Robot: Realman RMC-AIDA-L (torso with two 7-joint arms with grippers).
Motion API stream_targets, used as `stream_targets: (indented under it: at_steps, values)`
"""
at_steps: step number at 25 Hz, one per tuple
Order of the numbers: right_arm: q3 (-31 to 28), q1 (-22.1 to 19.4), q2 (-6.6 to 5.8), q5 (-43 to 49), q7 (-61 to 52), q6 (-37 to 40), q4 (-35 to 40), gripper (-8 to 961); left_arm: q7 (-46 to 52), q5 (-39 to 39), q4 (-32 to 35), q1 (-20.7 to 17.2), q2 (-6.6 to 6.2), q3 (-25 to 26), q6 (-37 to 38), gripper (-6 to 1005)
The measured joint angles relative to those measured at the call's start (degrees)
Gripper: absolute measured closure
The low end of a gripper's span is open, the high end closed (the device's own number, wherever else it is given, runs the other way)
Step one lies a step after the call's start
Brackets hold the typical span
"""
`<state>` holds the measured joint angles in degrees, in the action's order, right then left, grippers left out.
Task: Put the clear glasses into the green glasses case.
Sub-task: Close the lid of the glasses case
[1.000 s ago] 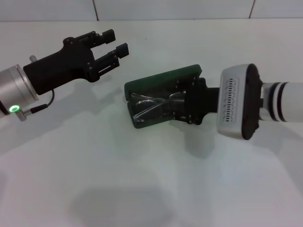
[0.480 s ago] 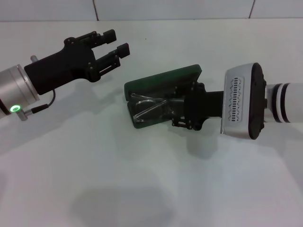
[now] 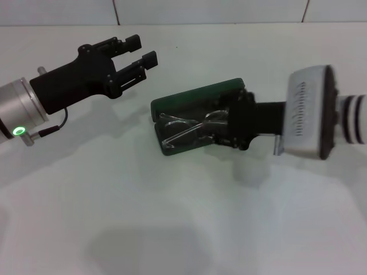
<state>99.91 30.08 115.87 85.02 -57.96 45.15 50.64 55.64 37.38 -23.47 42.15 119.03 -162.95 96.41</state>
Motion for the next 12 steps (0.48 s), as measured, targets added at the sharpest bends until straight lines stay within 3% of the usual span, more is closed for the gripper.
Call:
stream_targets:
  at_steps: [3,5,8,12]
  values:
    - [-6.2,-3.7,-0.21,0.0,0.5,8.5,3.4,462,0.0,0.1,0.0,0.0,0.07,0.0,0.1,391]
    - [-13.9,-5.6,-0.24,-0.3,0.6,18.4,3.4,461,0.1,0.2,0.0,0.0,0.11,0.0,0.1,391]
    - [-26.8,-6.3,-0.24,-1.7,0.7,31.4,-1.2,461,0.6,0.2,0.0,0.0,0.15,0.0,-0.1,389]
    - [-44.6,-6.2,-0.43,-5.1,1.2,41.9,-10.8,460,4.0,0.3,0.1,0.9,0.24,0.0,-3.8,388]
